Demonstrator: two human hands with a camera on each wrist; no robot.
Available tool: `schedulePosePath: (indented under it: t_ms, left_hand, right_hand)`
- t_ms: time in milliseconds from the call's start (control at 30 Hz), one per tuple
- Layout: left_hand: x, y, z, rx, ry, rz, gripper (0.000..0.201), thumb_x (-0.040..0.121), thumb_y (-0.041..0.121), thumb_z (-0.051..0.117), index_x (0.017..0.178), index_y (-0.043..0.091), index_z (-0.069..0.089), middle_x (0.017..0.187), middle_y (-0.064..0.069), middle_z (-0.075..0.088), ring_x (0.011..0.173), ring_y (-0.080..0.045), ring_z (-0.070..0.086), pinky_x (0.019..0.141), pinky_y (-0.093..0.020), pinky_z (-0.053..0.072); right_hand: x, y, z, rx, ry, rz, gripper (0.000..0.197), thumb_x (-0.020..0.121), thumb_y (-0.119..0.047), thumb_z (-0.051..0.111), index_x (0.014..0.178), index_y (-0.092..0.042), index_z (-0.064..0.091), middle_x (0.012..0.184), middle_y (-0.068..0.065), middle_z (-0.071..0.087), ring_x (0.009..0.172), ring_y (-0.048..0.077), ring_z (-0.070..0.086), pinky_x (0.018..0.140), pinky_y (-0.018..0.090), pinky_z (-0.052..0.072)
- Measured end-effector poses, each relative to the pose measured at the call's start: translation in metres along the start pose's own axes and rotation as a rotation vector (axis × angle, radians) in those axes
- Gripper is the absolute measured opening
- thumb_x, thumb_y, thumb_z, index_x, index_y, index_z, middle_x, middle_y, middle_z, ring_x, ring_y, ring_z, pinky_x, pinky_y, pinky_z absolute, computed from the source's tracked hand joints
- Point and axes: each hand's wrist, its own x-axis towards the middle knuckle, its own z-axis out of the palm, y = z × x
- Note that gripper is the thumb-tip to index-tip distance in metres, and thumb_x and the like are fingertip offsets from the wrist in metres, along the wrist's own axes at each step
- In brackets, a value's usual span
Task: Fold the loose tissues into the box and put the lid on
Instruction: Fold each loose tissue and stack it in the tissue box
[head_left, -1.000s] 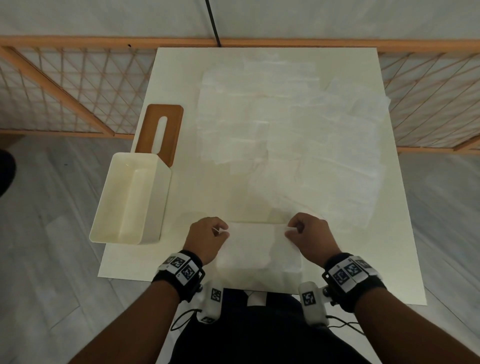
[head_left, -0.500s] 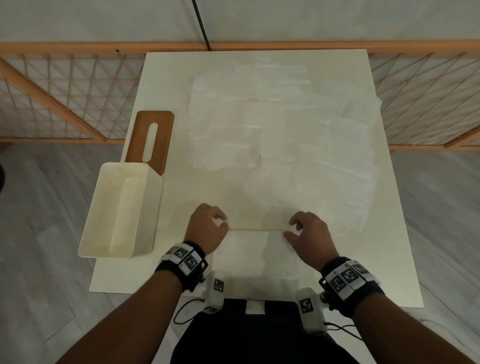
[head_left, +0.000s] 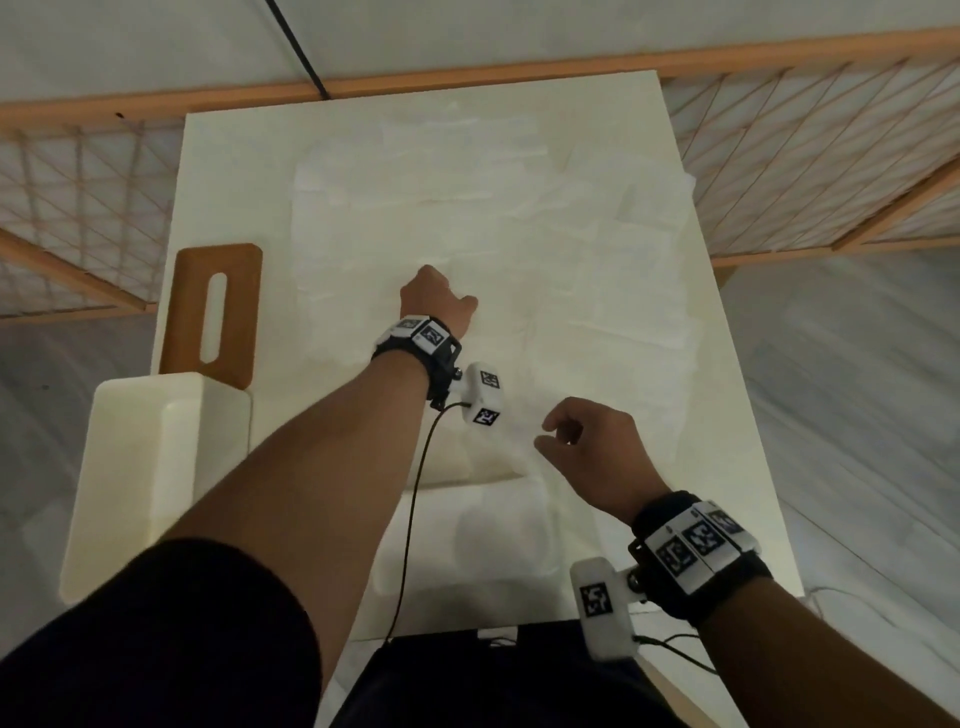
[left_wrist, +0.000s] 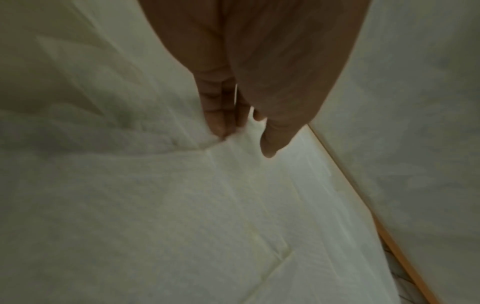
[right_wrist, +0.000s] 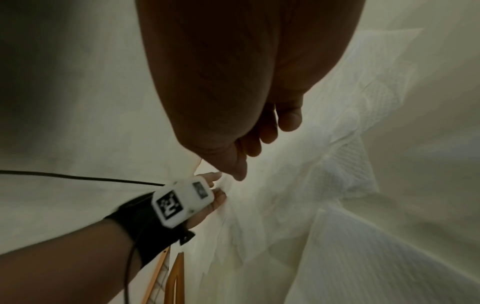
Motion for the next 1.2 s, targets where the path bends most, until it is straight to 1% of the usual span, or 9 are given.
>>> schedulePosePath:
  t_ms: [167, 300, 433, 567, 667, 800, 967, 1100, 1200]
  left_hand:
    - [0.013, 0.01, 0.007, 0.03, 0.031, -0.086, 0.024, 0.085, 0.017, 0.069, 0.106, 0.006, 0.063, 0.112, -0.01, 0.067, 0.105, -0.031, 0.064, 0.072, -0.027, 0.043]
    - [0.009, 0.018, -0.002, -0.088, 0.063, -0.092, 0.01, 0.084, 0.013, 0.07, 0.077, 0.017, 0.064, 0.078, 0.003, 0.061, 0.088, -0.023, 0.062, 0.073, -0.025, 0.048]
    - [-0.004, 0.02, -0.026, -0.405, 0.073, -0.1, 0.012, 0.077, 0.016, 0.077, 0.083, 0.019, 0.068, 0.094, 0.002, 0.07, 0.089, -0.02, 0.067, 0.083, -0.032, 0.058]
    - [-0.032, 0.02, -0.054, -0.677, 0.012, -0.105, 0.015, 0.082, 0.006, 0.075, 0.084, 0.015, 0.064, 0.091, -0.004, 0.065, 0.081, -0.019, 0.063, 0.071, -0.029, 0.059]
    - [-0.049, 0.015, -0.069, -0.673, -0.022, -0.053, 0.012, 0.084, 0.009, 0.075, 0.084, 0.015, 0.064, 0.092, -0.006, 0.066, 0.076, -0.02, 0.064, 0.068, -0.029, 0.056]
    - [-0.058, -0.018, -0.073, -0.459, -0.001, -0.064, 0.013, 0.083, 0.014, 0.075, 0.076, 0.018, 0.065, 0.088, -0.001, 0.068, 0.078, -0.02, 0.068, 0.077, -0.037, 0.061]
    - [-0.071, -0.074, -0.076, -0.145, 0.019, -0.199, 0.017, 0.079, 0.02, 0.076, 0.085, 0.005, 0.076, 0.095, -0.013, 0.074, 0.095, -0.034, 0.068, 0.089, -0.045, 0.057]
    - [-0.081, -0.087, -0.081, -0.515, 0.045, -0.281, 0.005, 0.082, 0.004, 0.068, 0.077, 0.006, 0.065, 0.089, -0.016, 0.069, 0.081, -0.03, 0.067, 0.082, -0.043, 0.06]
    - [-0.091, -0.079, -0.093, -0.659, -0.062, -0.277, 0.035, 0.085, -0.006, 0.052, 0.112, 0.015, 0.057, 0.09, -0.015, 0.056, 0.07, -0.023, 0.055, 0.06, -0.031, 0.055]
  right_hand:
    - [0.007, 0.008, -0.01, 0.031, -0.003, 0.028, 0.01, 0.083, -0.018, 0.073, 0.08, -0.022, 0.065, 0.066, -0.011, 0.057, 0.059, 0.001, 0.051, 0.059, 0.011, 0.039]
    - [0.011, 0.014, -0.017, 0.032, 0.006, 0.041, 0.009, 0.083, -0.018, 0.074, 0.08, -0.021, 0.066, 0.065, -0.01, 0.058, 0.06, -0.002, 0.052, 0.058, 0.008, 0.038]
    - [0.018, 0.012, -0.027, 0.036, 0.04, 0.05, 0.006, 0.083, -0.018, 0.075, 0.083, -0.019, 0.068, 0.066, -0.01, 0.059, 0.06, -0.002, 0.052, 0.06, 0.007, 0.038]
    - [0.025, -0.002, -0.031, 0.023, 0.109, -0.032, 0.015, 0.082, -0.02, 0.077, 0.093, -0.021, 0.068, 0.087, -0.013, 0.062, 0.074, 0.0, 0.055, 0.066, 0.01, 0.037]
    - [0.032, -0.021, -0.027, 0.047, 0.166, -0.13, 0.032, 0.079, -0.018, 0.08, 0.107, -0.021, 0.066, 0.11, -0.011, 0.058, 0.091, 0.008, 0.056, 0.073, 0.005, 0.037]
    - [0.039, -0.041, -0.013, 0.042, 0.113, -0.175, 0.04, 0.081, -0.023, 0.079, 0.118, -0.019, 0.063, 0.122, -0.007, 0.059, 0.108, 0.013, 0.055, 0.088, 0.028, 0.045]
    - [0.033, -0.037, 0.001, 0.015, 0.002, 0.027, 0.029, 0.087, -0.032, 0.073, 0.114, -0.021, 0.065, 0.113, -0.009, 0.058, 0.097, 0.006, 0.055, 0.081, 0.019, 0.038]
    - [0.025, -0.023, 0.007, 0.05, -0.024, 0.112, 0.021, 0.087, -0.03, 0.073, 0.105, -0.021, 0.068, 0.101, -0.011, 0.06, 0.094, 0.008, 0.058, 0.072, 0.019, 0.041]
    - [0.025, -0.02, 0.007, 0.104, -0.022, 0.141, 0.017, 0.085, -0.033, 0.074, 0.098, -0.022, 0.069, 0.096, -0.013, 0.065, 0.087, 0.004, 0.061, 0.069, 0.016, 0.043]
